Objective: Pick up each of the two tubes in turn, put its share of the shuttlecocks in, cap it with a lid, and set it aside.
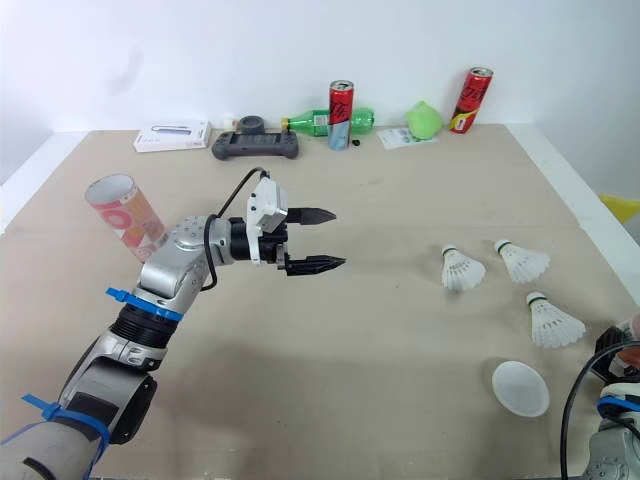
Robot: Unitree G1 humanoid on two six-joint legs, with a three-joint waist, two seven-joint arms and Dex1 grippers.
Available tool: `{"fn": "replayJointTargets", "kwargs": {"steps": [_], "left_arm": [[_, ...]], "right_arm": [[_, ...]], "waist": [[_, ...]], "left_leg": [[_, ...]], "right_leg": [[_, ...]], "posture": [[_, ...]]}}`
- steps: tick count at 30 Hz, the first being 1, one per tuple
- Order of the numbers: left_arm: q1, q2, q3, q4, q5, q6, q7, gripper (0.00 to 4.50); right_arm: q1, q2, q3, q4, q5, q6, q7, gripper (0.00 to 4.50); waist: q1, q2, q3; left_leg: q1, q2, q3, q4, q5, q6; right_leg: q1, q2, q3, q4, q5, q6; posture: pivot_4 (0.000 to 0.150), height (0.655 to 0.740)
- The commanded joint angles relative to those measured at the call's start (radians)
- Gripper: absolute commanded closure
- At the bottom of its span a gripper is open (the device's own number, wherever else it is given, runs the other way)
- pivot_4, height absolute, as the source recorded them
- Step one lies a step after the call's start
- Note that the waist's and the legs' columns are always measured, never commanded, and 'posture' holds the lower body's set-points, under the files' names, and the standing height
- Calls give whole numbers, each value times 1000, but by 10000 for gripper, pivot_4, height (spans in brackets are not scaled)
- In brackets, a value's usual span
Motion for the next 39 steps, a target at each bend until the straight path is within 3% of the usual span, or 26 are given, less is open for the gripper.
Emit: {"fn": "replayJointTargets", "kwargs": {"steps": [1, 17, 25, 29, 33, 39], "left_arm": [[-19, 3, 24, -35, -26, -2, -32, 0], [-51, -27, 14, 11, -32, -15, -128, 0], [-72, -38, 18, 49, -26, -30, -143, 0], [-81, -46, 29, 67, -28, -34, -140, 0], [-55, -30, 57, 41, -31, -15, -106, 0], [74, 4, 138, -102, -12, 13, 86, 0]], "right_arm": [[24, -13, -25, -75, 21, -29, 2, 137], [152, 48, -53, -359, 111, -11, -74, 137], [305, 135, -49, -635, 208, -3, -94, 137], [382, 146, 48, -825, 288, 34, -60, 137], [391, 18, 199, -994, 431, 137, -26, 137], [221, -302, 308, -994, 617, 265, 45, 137]], "waist": [[0, 0, 0], [0, 0, 0], [-3, 1, -1], [-9, 1, -1], [-23, 1, 0], [-25, -2, 1]], "left_leg": [[0, 0, 0, 0, 0, 0], [0, -2, 0, 0, 0, 0], [0, -3, -1, 0, 0, 1], [0, -3, -1, 1, 0, 1], [-1, -3, -1, 2, 1, 1], [0, -3, 1, 2, 2, 0]], "right_leg": [[0, 0, 0, 0, 0, 0], [0, 3, 7, 0, 0, 0], [0, 6, 15, 0, -1, 0], [0, 7, 16, 0, -2, -3], [0, 9, 19, 0, -1, -2], [0, 11, 24, 0, 0, 0]], "posture": [[1500, 7400], [1500, 7400], [1500, 7400], [1500, 7400], [1500, 7400], [1500, 7400]]}}
